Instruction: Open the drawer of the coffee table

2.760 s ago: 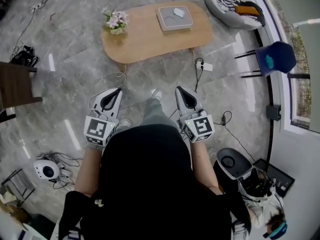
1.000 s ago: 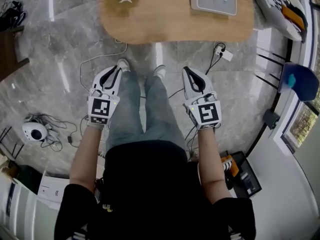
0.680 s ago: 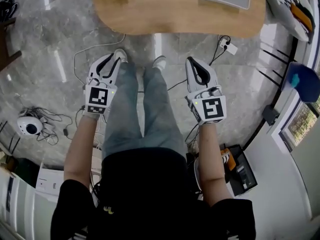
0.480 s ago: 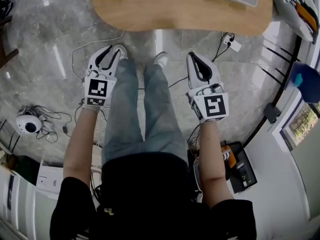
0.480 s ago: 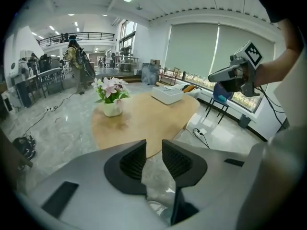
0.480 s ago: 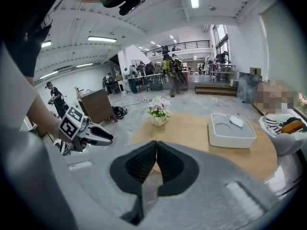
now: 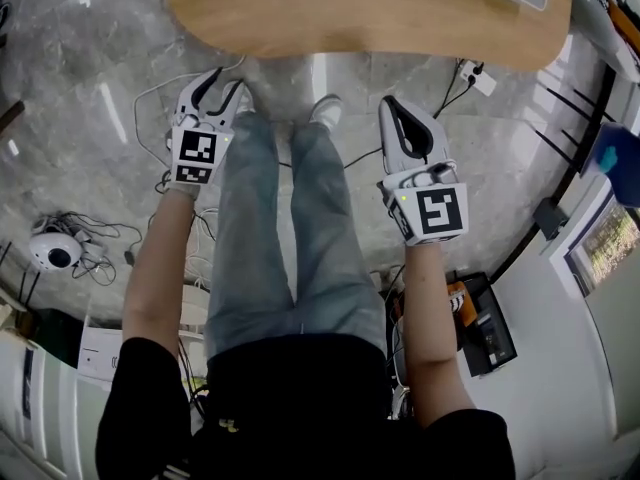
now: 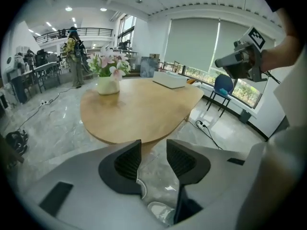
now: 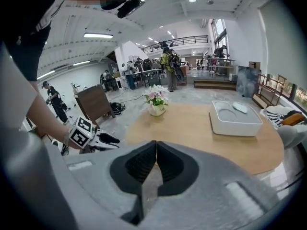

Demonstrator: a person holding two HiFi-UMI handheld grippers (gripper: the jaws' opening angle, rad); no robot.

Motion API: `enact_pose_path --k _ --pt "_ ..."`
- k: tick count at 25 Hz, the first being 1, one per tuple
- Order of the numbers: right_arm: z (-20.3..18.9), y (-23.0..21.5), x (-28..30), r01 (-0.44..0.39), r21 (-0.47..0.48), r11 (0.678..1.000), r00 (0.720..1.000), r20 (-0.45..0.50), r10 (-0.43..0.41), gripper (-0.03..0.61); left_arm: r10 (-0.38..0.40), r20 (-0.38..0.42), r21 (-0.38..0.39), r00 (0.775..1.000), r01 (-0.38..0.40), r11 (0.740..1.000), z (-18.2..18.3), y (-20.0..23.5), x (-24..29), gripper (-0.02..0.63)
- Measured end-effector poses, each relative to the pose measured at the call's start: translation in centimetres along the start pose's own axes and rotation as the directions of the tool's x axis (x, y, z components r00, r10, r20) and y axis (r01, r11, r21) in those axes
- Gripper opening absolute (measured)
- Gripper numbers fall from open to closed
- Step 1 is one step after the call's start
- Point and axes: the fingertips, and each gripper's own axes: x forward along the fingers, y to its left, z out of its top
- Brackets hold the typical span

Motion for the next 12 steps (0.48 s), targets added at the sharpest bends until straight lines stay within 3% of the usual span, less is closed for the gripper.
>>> enact_pose_path --k 4,12 --pt "-2.2 -0.2 1.4 0.012 0.017 1.000 0.999 -0.032 -0.012 0.000 -0.002 -0.021 -0.010 1.000 0.002 1.000 -3.0 1.3 3.2 0.180" --pt "-5.5 0.1 3.9 0.006 0.030 1.000 0.997 -0.079 -0.003 0.000 -0.009 -0.002 0.073 1.000 0.009 0.997 -5.6 2.9 8.1 0.273"
